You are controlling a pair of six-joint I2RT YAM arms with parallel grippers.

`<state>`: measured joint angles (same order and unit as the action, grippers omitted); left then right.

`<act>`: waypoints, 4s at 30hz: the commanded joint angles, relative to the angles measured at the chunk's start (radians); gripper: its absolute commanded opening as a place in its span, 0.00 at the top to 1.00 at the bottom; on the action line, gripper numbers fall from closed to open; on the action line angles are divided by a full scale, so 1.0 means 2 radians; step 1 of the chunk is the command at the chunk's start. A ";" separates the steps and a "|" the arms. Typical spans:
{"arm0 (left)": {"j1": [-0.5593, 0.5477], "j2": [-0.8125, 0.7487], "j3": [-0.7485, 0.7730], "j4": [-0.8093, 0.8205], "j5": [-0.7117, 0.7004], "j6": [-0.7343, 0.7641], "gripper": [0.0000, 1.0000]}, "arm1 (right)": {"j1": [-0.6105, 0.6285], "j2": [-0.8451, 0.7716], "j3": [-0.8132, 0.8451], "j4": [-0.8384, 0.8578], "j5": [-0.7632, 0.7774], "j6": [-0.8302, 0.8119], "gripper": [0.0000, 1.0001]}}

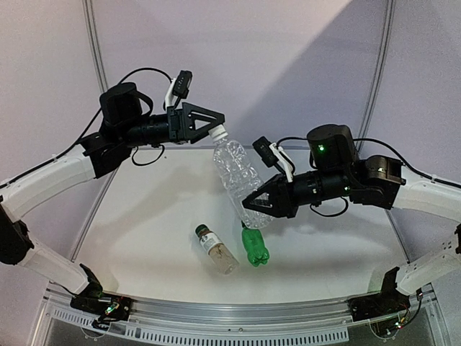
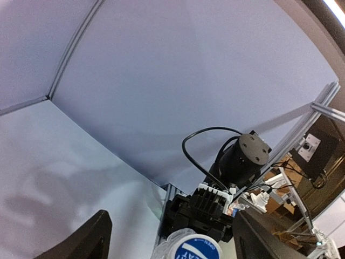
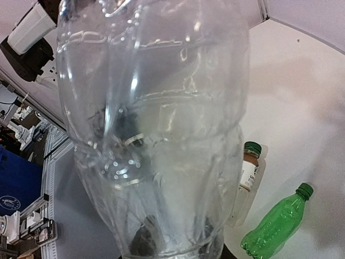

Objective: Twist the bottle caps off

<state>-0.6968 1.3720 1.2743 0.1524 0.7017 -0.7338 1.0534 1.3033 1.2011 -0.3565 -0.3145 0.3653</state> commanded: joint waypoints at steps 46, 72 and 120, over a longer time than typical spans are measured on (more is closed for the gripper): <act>-0.030 0.125 0.100 -0.290 -0.266 -0.250 0.62 | 0.042 0.185 0.185 -0.249 0.431 -0.005 1.00; 0.011 -0.067 -0.046 -0.012 -0.059 0.001 0.01 | -0.024 0.024 0.023 0.033 -0.065 0.033 1.00; -0.066 0.217 0.268 -0.423 -0.302 -0.273 0.91 | 0.012 0.253 0.268 -0.351 0.465 0.048 1.00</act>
<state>-0.7681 1.7935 1.7660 -0.5388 0.0433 -1.2007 1.0866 1.7782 1.7161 -1.0031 0.5110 0.4370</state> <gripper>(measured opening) 0.299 0.240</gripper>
